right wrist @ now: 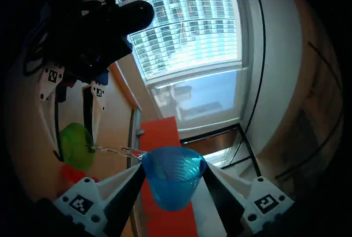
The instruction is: Pour water
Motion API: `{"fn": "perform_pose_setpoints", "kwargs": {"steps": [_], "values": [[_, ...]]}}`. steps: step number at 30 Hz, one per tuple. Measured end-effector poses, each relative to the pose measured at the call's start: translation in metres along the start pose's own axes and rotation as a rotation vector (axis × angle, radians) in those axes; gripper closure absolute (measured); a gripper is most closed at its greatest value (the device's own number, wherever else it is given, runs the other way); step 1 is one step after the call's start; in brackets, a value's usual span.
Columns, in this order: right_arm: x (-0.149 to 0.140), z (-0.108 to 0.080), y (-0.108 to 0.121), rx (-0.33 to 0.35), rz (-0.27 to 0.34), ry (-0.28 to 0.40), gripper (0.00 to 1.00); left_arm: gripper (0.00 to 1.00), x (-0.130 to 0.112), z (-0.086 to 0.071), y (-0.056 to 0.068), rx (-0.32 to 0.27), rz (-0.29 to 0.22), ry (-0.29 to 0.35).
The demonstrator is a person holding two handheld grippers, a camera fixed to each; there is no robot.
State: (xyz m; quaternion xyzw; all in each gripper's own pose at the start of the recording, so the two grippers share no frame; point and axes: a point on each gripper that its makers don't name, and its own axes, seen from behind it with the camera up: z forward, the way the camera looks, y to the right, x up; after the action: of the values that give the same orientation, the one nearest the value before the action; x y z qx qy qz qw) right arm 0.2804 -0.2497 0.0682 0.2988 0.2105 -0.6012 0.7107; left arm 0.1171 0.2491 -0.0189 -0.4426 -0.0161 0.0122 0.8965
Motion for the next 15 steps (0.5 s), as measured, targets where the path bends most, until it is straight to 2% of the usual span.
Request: {"fn": "perform_pose_setpoints", "kwargs": {"steps": [15], "values": [[0.0021, 0.0018, 0.0024, -0.002, -0.065, -0.005, 0.09, 0.12, -0.0026, 0.0034, 0.0016, -0.002, 0.002, -0.006]]}}
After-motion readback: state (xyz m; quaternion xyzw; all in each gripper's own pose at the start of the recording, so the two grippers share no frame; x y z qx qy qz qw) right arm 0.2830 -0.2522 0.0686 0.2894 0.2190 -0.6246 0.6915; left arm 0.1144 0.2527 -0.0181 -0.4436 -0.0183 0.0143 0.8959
